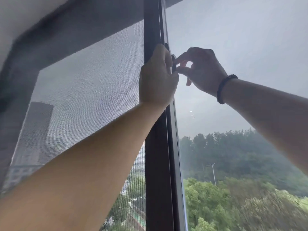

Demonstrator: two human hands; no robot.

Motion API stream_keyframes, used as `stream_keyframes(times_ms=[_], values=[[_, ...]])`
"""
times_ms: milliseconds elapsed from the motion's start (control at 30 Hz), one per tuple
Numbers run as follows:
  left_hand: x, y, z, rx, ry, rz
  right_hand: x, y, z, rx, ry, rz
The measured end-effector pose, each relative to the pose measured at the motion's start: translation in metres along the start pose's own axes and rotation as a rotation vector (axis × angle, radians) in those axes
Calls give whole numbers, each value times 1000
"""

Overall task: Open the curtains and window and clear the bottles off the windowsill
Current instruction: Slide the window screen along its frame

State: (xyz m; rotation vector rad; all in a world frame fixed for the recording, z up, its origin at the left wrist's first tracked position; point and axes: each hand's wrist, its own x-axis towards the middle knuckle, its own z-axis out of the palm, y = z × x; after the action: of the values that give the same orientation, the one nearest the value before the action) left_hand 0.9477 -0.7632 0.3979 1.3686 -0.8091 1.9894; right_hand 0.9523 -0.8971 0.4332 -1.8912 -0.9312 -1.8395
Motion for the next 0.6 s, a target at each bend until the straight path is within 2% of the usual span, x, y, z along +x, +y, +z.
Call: stream_keyframes(times_ms=[133,333,433,600], values=[[1,-2,0,-13,49,12,0,0,5,-11,44,-19],[-1,0,-3,126,104,-39,5,-1,6,-71,32,-60],[2,-2,-1,160,151,-12,14,-7,6,-2,91,-64],[2,-7,-2,199,-44,-134,33,-13,2,32,132,-54]])
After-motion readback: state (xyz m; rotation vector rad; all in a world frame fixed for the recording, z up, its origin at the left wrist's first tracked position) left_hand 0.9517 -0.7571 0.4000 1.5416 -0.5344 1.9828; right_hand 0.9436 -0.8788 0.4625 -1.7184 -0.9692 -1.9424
